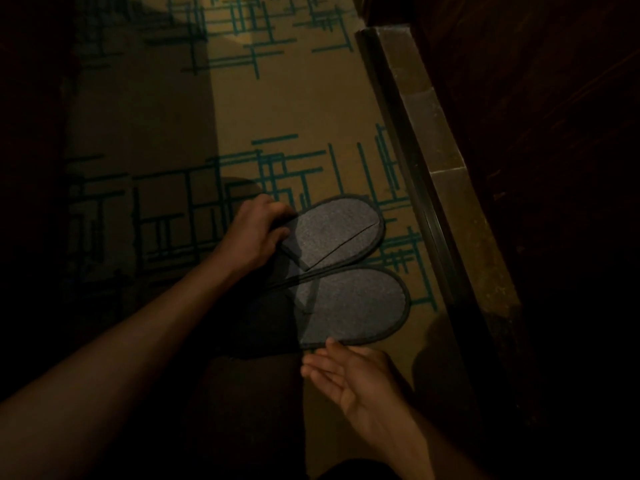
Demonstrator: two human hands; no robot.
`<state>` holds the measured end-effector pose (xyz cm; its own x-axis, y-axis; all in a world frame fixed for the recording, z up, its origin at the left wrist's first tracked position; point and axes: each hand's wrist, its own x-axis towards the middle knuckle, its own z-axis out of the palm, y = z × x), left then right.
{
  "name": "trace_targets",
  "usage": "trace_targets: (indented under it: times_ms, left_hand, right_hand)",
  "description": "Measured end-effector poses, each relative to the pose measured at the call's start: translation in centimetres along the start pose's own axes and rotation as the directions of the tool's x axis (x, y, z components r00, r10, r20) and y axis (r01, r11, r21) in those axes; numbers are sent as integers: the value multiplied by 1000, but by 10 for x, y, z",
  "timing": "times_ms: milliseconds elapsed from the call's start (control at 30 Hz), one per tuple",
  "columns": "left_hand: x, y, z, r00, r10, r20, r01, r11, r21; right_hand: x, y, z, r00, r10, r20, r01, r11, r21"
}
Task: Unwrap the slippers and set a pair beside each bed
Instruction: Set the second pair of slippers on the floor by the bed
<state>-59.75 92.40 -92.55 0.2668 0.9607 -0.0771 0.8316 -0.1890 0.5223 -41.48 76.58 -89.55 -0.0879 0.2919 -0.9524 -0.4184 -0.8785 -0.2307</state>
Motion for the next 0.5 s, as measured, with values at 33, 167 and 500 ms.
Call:
trace_targets:
  times_ms: [33, 167, 500]
  left_hand:
    - [0, 0, 1, 1000, -9, 2, 9, 1000, -2]
    - [4, -1, 3, 999, -35, 15, 35, 999, -2]
    - [-8, 3, 3, 994, -111, -8, 111, 994, -16]
  right_hand:
    - [0, 0, -1, 1000, -5, 4, 5, 1000, -1]
    - [0, 0, -1, 1000, -11, 26, 11, 1000, 9]
    - [0, -3, -5, 997, 42, 68, -42, 999, -2]
